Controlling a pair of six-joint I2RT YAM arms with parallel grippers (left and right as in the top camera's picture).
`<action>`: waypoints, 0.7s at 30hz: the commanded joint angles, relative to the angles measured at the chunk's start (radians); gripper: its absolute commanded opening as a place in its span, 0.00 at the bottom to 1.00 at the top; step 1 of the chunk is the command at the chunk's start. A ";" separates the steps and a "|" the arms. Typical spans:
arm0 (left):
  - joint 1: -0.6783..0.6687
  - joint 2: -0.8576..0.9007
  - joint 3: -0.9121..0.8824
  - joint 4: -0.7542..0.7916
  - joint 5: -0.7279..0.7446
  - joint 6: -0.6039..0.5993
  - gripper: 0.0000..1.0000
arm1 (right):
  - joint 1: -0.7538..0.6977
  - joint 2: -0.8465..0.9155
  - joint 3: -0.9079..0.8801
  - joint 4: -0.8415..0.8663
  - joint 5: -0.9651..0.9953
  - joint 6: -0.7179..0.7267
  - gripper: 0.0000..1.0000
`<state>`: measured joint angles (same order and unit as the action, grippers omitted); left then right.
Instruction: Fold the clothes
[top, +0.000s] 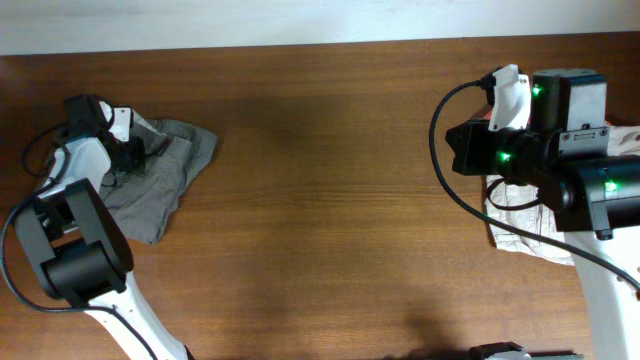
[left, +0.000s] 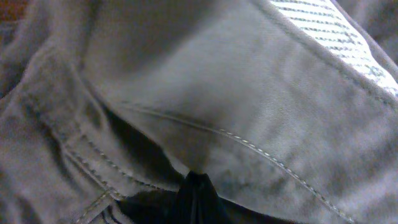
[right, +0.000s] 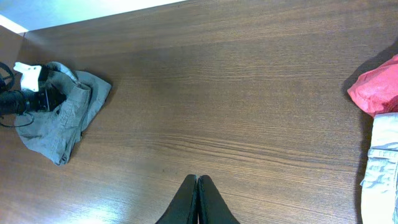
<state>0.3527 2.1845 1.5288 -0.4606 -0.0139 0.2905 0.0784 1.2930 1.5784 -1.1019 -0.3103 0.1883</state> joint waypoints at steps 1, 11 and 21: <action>0.032 0.063 -0.004 -0.012 -0.163 -0.243 0.01 | 0.000 -0.002 0.010 -0.008 0.009 0.012 0.04; 0.119 0.090 -0.004 -0.071 -0.176 -0.547 0.01 | 0.000 -0.002 0.010 -0.016 0.008 0.012 0.04; 0.111 0.087 0.181 -0.220 -0.026 -0.293 0.19 | 0.000 -0.002 0.010 -0.025 0.008 0.012 0.04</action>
<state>0.4679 2.2211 1.6173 -0.5709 -0.0704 -0.0910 0.0784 1.2930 1.5784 -1.1267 -0.3103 0.1913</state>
